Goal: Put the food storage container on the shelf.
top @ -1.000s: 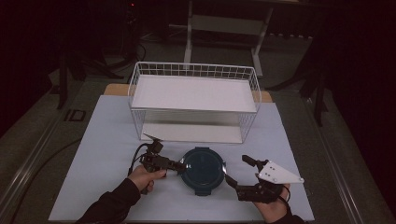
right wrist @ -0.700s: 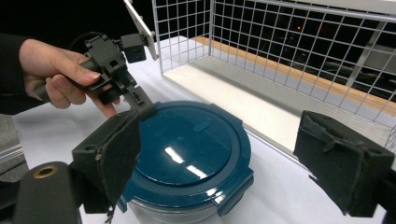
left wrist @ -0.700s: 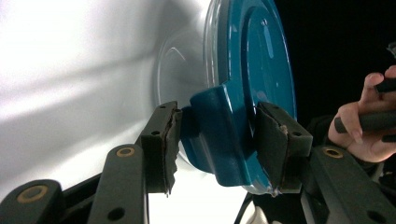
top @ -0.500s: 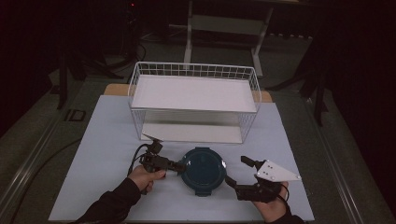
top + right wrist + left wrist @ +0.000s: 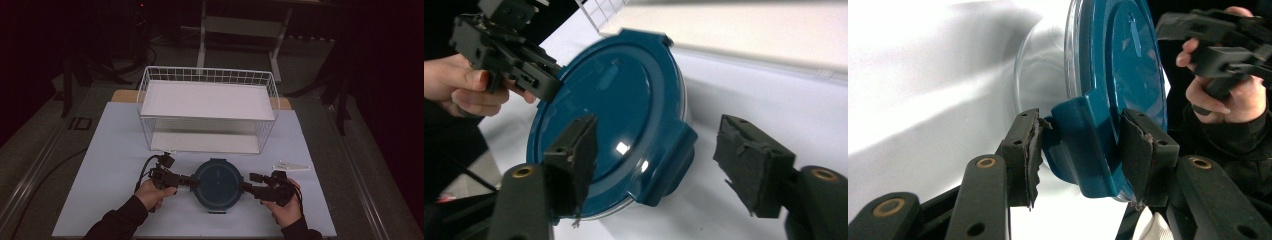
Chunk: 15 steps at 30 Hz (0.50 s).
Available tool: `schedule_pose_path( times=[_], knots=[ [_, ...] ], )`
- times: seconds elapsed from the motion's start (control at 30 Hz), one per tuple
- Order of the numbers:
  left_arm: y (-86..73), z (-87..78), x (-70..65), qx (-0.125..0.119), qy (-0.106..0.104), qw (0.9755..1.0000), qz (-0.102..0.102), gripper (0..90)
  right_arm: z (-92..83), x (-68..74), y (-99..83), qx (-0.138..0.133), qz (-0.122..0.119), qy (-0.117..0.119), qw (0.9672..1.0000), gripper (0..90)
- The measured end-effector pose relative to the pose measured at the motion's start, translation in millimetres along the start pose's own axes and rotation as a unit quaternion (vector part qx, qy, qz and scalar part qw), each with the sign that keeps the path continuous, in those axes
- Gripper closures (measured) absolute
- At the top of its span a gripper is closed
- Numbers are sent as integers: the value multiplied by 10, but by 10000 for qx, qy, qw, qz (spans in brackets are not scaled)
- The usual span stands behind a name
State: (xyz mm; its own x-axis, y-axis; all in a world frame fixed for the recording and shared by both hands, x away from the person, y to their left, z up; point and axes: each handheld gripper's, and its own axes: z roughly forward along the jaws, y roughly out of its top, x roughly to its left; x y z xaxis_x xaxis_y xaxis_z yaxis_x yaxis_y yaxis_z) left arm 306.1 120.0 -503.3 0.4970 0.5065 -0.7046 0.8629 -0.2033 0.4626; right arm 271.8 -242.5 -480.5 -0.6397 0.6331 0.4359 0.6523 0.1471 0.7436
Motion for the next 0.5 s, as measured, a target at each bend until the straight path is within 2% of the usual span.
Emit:
schedule_pose_path(
  times=[0.03,0.07,0.1,0.13,0.23,0.5],
  knots=[
    [-5,-2,-11,-13,17,10000,67,534,23,-33,-4,38,125,49,9999,347],
    [-5,-2,-11,-13,17,10000,67,534,23,-33,-4,38,125,49,9999,347],
    [-13,-3,-31,-38,45,9999,127,534,59,-86,-12,126,339,164,9992,358],
    [-15,-5,-42,-35,56,9998,176,535,95,-144,-27,224,622,273,9974,385],
    [-26,-11,-66,-67,61,9996,274,541,146,-221,-58,388,998,551,9927,448],
    [-58,-21,-77,-126,36,9994,307,547,182,-288,-114,590,1532,1024,9811,531]
  ],
)
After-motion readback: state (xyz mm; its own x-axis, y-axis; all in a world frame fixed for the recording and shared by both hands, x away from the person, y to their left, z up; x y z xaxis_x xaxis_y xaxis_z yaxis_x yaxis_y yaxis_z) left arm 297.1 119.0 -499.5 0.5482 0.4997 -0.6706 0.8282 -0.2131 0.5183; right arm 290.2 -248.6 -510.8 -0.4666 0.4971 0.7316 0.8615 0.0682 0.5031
